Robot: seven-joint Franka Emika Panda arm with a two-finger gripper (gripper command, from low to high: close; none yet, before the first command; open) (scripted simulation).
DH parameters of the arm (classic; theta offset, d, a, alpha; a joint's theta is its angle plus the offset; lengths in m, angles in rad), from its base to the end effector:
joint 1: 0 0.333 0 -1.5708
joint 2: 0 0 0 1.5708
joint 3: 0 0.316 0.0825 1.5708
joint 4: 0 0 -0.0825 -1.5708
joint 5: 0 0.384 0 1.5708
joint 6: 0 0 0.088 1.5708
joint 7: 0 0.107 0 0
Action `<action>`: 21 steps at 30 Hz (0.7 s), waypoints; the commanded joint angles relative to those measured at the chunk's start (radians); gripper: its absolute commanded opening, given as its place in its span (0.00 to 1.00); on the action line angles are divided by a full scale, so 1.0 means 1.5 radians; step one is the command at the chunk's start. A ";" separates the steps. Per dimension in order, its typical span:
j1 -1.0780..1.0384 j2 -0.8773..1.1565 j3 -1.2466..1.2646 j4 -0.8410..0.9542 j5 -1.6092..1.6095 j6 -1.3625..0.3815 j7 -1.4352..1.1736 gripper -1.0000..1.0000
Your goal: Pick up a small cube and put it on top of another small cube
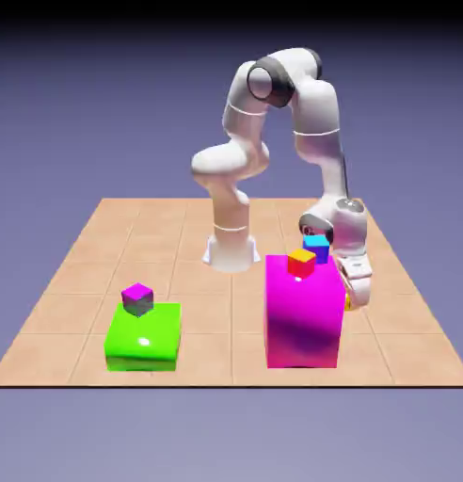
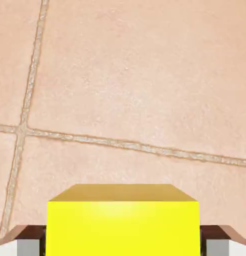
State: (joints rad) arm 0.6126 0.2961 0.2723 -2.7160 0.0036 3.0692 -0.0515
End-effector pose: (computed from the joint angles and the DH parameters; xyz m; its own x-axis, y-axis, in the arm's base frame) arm 0.2446 0.3148 0.1439 0.6073 0.7913 0.0709 0.7943 -0.6029 -0.0754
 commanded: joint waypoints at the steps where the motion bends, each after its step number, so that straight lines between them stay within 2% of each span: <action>1: -0.019 -0.024 0.021 -0.006 0.015 -0.018 -0.011 0.00; 5: -0.093 -0.121 0.107 -0.028 0.073 -0.092 -0.052 0.00; 7: -0.097 -0.126 0.112 -0.030 0.077 -0.097 -0.054 0.00; 12: -0.162 -0.188 0.089 0.056 0.104 -0.234 -0.050 0.00; 21: -0.215 -0.362 0.003 0.156 0.118 -0.495 0.079 0.00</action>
State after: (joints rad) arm 0.2898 -0.2467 0.2771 -2.4819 0.1831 2.3260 0.0647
